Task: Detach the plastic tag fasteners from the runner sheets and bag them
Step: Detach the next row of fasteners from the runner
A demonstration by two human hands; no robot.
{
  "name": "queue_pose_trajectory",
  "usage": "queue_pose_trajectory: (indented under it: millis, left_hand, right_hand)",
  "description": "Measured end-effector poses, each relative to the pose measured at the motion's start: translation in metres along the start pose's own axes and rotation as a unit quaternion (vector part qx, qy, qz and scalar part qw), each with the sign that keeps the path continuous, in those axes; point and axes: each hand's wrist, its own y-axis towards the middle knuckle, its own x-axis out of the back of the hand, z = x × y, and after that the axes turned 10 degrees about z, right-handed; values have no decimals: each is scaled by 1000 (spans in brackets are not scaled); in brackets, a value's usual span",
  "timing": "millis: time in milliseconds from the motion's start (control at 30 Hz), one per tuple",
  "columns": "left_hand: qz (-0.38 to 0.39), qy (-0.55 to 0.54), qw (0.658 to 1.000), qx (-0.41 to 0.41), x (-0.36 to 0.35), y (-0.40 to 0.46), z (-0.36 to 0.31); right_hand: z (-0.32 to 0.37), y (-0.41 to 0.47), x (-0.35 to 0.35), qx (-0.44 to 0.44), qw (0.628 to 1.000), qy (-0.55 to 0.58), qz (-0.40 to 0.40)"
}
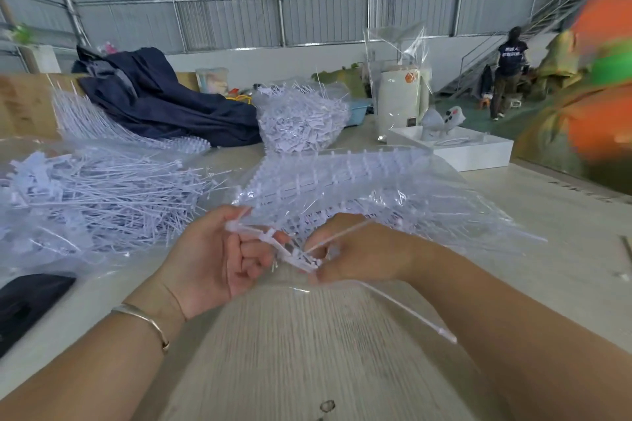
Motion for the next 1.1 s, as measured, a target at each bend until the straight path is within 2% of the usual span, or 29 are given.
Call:
queue_pose_trajectory:
  millis: [200, 333, 433, 500, 600, 667, 733, 800, 867, 933, 1000, 1033, 1067, 1100]
  left_hand:
    - [-139, 106, 984, 35, 10, 12, 11]
    - [-183, 78, 979, 39, 11, 16, 13]
    - [-215, 35, 976, 32, 11, 13, 11]
    - [-218, 79, 972, 41, 10, 13, 14]
    - [-224, 234, 945, 49, 4, 16, 20]
    - [-208, 307, 927, 49, -1, 15, 21]
    - [-154, 321, 931, 78, -2, 10, 18]
    - [-53, 310, 938, 143, 1, -1, 10]
    - [87, 318, 928, 174, 7, -15, 2]
    - [175, 268, 938, 132, 18, -24, -8]
    - [217, 130, 965, 61, 20, -28, -17]
    - [215, 48, 975, 28, 18, -26, -19]
    - [159, -3, 987, -5, 15, -22, -19]
    - [81, -5, 996, -40, 13, -17, -17]
  right_hand:
    - [10, -4, 0, 85, 990, 59, -95]
    - [23, -13, 11, 117, 972, 138, -149]
    - [44, -26, 28, 143, 961, 188, -141]
    - [56, -33, 36, 145, 960, 191, -146]
    - [73, -43, 45, 122, 968, 136, -173]
    - [82, -47, 54, 87, 976, 57, -193]
    - [88, -48, 62, 54, 974, -46, -215]
    - [88, -48, 66, 41, 966, -90, -237]
    - [81, -44, 65, 57, 958, -94, -266]
    - [66, -38, 61, 73, 951, -103, -282]
    - [48, -32, 55, 65, 953, -125, -270]
    - [39, -29, 53, 57, 954, -140, -260]
    - [31, -26, 52, 53, 952, -160, -257]
    - [24, -23, 51, 53, 946, -188, -260]
